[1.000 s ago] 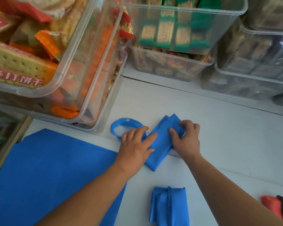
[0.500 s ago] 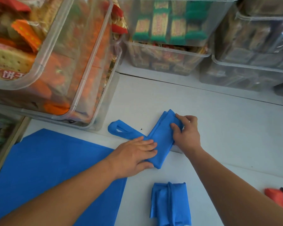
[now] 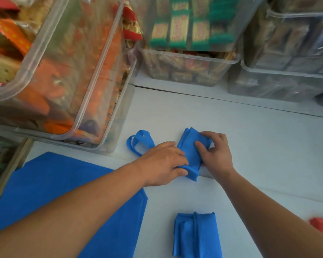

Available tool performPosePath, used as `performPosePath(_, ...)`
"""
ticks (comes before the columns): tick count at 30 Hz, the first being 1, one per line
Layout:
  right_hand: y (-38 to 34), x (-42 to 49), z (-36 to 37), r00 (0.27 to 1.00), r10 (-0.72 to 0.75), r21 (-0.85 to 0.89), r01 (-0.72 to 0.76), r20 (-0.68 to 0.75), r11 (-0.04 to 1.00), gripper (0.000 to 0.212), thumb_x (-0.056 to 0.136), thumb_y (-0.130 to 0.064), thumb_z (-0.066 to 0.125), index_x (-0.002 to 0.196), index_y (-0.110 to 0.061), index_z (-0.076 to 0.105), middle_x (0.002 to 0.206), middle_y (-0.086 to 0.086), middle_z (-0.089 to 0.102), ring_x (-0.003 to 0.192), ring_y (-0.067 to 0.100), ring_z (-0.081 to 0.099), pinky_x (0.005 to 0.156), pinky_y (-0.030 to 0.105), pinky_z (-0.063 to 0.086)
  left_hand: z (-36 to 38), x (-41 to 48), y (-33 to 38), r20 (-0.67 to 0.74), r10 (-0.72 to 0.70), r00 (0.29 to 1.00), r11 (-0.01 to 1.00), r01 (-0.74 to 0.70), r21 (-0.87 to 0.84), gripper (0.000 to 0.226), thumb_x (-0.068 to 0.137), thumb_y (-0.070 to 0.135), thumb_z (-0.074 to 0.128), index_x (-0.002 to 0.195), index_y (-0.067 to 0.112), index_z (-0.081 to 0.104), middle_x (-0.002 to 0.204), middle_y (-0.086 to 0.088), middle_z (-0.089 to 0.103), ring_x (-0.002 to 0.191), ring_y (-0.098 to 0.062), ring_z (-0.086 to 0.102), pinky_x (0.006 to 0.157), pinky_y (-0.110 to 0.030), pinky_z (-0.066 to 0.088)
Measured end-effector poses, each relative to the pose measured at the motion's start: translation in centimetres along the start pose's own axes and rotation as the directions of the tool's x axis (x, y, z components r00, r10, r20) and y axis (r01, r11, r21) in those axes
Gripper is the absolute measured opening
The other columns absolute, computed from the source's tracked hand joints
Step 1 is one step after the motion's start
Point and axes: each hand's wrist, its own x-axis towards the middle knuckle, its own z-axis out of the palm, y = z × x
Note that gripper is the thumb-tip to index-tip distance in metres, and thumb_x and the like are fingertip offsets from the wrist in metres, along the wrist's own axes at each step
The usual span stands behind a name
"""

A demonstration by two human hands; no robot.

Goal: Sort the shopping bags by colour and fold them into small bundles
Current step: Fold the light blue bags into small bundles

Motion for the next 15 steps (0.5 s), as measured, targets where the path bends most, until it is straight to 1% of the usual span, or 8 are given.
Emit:
performPosePath(1,-0.1,0.1,-0.1,1.0,0.02,0.051,-0.021,0.022,0.998,0.026,0.089,-0.036,0.076,0.112,-0.045,0.066,0.113,-0.022,0.047,0.091,0.026,0.07,0.059,0.041,0.063,-0.3,0.5,0.1,0.032,-0.021,0.999,1.0,0.021,-0.012,0.027,0.104,0.047,0.048,0.103,0.027,0.067,0.127,0.0,0.066,0.131,-0.015,0.051,0.121,-0.038,0.027)
performPosePath(2,-0.1,0.2,-0.4,0.998,0.04,0.09,-0.044,0.048,0.995,0.026,0.089,-0.033,0.078,0.112,-0.041,0.069,0.115,-0.018,0.048,0.089,0.024,0.071,0.057,0.038,0.062,-0.6,0.9,0.4,0.076,-0.058,0.995,0.997,0.062,-0.044,0.025,0.104,0.046,0.05,0.095,0.028,0.064,0.126,0.001,0.065,0.128,-0.017,0.053,0.113,-0.038,0.037)
performPosePath(3,0.0,0.3,-0.6,0.996,0.051,0.114,-0.059,0.071,0.992,0.026,0.089,-0.03,0.079,0.113,-0.037,0.071,0.117,-0.013,0.05,0.086,0.023,0.071,0.057,0.035,0.062,-0.8,1.4,0.4,0.113,-0.101,0.988,0.99,0.111,-0.087,0.025,0.103,0.046,0.05,0.086,0.029,0.056,0.111,0.003,0.067,0.112,-0.018,0.06,0.098,-0.039,0.045)
performPosePath(5,0.0,0.3,-0.8,0.992,0.04,0.161,-0.059,0.117,0.985,0.024,0.091,-0.028,0.077,0.113,-0.034,0.073,0.118,-0.008,0.05,0.081,0.023,0.071,0.06,0.041,0.062,-1.4,2.6,0.6,0.115,-0.192,0.975,0.961,0.211,-0.18,0.032,0.104,0.045,0.049,0.076,0.03,0.043,0.082,0.007,0.055,0.079,-0.012,0.054,0.075,-0.036,0.044)
performPosePath(8,-0.6,0.3,-1.2,0.983,0.089,0.164,-0.116,0.162,0.98,0.015,0.101,-0.036,0.061,0.107,-0.039,0.075,0.116,-0.012,0.053,0.091,0.02,0.07,0.075,0.05,0.062,-1.8,4.8,-0.1,0.029,-0.259,0.965,0.937,0.258,-0.236,0.023,0.105,0.04,0.048,0.085,0.029,0.043,0.091,0.009,0.048,0.084,-0.016,0.05,0.078,-0.033,0.039)
performPosePath(11,-1.9,0.0,-1.9,0.954,0.202,0.285,-0.261,0.22,0.922,0.033,0.106,-0.049,0.046,0.107,-0.031,0.073,0.118,0.0,0.058,0.091,0.023,0.07,0.07,0.039,0.061,-1.4,6.4,-0.5,0.024,-0.277,0.961,0.934,0.275,-0.23,0.018,0.105,0.039,0.051,0.098,0.023,0.055,0.097,0.008,0.048,0.094,-0.02,0.054,0.083,-0.033,0.042)
performPosePath(13,-2.1,-0.4,-2.0,0.963,0.163,0.256,-0.217,0.215,0.942,0.032,0.102,-0.054,0.049,0.108,-0.034,0.073,0.116,-0.004,0.056,0.09,0.013,0.068,0.068,0.03,0.058,-1.0,7.1,-0.4,0.013,-0.276,0.961,0.941,0.273,-0.201,0.023,0.102,0.042,0.055,0.11,0.022,0.061,0.099,0.006,0.047,0.099,-0.023,0.056,0.085,-0.037,0.044)
performPosePath(15,-1.6,-0.5,-1.7,0.985,0.074,0.128,-0.094,0.157,0.987,0.02,0.101,-0.045,0.058,0.111,-0.036,0.073,0.116,-0.011,0.053,0.094,0.001,0.064,0.079,0.029,0.057,-1.0,7.5,-0.4,-0.085,-0.302,0.95,0.95,0.291,-0.117,0.033,0.096,0.051,0.062,0.114,0.023,0.059,0.105,0.003,0.047,0.099,-0.022,0.053,0.083,-0.037,0.044)
